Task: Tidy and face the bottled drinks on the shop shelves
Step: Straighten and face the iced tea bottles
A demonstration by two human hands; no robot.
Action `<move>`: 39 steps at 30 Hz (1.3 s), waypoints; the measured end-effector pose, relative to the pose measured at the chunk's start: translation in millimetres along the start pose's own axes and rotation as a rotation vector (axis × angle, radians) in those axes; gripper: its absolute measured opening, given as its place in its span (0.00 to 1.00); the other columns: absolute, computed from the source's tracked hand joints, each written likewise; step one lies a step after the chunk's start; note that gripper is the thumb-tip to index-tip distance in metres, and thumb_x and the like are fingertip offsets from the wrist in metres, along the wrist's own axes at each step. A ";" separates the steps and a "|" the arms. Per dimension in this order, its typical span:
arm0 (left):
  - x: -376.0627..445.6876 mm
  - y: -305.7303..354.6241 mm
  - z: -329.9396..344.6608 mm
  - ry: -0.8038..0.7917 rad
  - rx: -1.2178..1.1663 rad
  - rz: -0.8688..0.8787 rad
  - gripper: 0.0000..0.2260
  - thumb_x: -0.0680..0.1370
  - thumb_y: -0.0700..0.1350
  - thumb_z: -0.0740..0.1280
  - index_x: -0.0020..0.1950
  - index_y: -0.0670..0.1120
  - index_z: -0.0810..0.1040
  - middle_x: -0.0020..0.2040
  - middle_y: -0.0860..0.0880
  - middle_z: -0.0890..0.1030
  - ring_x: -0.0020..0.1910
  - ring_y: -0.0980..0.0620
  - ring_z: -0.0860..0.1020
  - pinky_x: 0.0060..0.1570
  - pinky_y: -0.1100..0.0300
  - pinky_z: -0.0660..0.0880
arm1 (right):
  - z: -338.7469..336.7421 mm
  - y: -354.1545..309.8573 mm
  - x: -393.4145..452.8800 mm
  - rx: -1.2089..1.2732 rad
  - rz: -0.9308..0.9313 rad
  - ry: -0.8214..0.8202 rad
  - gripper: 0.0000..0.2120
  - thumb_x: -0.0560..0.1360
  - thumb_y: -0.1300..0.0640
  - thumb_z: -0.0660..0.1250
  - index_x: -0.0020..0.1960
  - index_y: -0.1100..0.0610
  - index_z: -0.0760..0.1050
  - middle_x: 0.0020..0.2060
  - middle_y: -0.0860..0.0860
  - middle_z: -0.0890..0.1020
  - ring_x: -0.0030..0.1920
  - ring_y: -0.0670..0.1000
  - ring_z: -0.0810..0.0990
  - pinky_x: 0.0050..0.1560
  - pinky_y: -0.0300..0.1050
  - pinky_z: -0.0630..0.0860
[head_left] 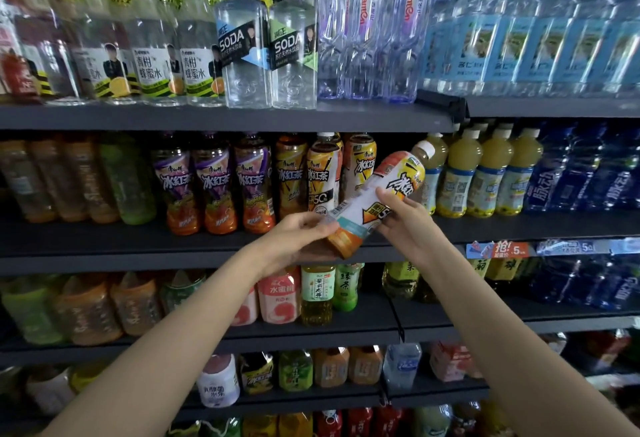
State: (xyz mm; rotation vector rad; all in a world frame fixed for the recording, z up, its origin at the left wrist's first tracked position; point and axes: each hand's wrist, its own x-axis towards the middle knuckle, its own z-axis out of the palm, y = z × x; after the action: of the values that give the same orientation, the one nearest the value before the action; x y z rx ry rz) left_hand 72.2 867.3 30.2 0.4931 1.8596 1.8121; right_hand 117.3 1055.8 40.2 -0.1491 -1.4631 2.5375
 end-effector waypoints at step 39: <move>105.3 2.2 5.0 0.706 0.605 0.259 0.31 0.71 0.49 0.73 0.67 0.39 0.63 0.65 0.41 0.72 0.65 0.41 0.70 0.60 0.50 0.68 | -6.5 17.6 71.4 -1.041 -0.356 0.117 0.22 0.68 0.56 0.76 0.55 0.63 0.71 0.51 0.58 0.79 0.51 0.56 0.78 0.50 0.52 0.76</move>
State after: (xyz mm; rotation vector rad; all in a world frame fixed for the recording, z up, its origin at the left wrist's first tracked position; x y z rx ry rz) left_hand -10.7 932.0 22.2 0.3174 2.9856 1.6782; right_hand 46.8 1069.2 22.8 -0.1602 -2.3309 1.2790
